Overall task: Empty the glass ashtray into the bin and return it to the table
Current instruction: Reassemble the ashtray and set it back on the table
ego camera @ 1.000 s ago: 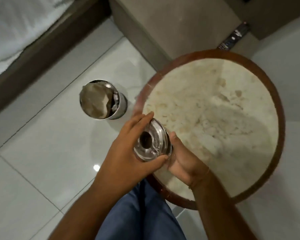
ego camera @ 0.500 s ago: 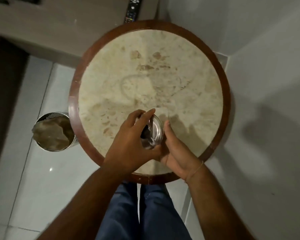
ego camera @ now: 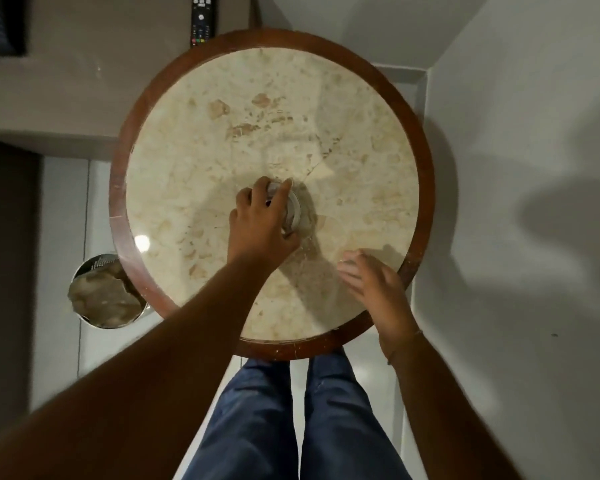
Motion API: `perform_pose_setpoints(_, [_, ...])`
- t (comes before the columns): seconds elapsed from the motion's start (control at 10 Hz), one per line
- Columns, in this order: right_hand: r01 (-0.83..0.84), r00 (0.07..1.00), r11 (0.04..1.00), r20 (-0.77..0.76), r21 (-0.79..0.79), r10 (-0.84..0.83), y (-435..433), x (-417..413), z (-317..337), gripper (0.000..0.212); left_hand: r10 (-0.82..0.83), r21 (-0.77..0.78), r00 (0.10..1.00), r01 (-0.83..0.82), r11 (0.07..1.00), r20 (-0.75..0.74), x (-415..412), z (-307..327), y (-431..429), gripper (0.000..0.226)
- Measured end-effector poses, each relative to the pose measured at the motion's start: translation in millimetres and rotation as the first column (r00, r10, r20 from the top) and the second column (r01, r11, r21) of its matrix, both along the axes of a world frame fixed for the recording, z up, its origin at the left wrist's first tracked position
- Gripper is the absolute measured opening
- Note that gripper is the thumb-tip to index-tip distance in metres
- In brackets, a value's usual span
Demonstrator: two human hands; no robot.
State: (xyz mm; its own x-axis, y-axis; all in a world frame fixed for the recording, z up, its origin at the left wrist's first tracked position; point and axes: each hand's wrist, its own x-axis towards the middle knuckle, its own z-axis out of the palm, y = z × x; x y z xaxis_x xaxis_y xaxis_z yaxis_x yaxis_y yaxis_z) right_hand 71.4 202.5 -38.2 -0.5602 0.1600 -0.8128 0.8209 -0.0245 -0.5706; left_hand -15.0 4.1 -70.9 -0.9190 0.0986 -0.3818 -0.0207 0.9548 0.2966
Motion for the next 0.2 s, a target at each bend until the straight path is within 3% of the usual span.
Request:
perform_pose_setpoints(0.1, [-0.023, 0.991, 0.978, -0.122, 0.207, 0.049, -11, -22, -11, 0.025, -0.001, -0.032, 1.0, 0.0, 0.999, -0.011, 4, 0, 0, 0.106])
perform_pose_setpoints(0.2, [-0.067, 0.921, 0.911, -0.326, 0.406, 0.213, -19, -55, -16, 0.031, 0.059, -0.034, 0.998, -0.059, 0.998, -0.013, 11, 7, 4, 0.116])
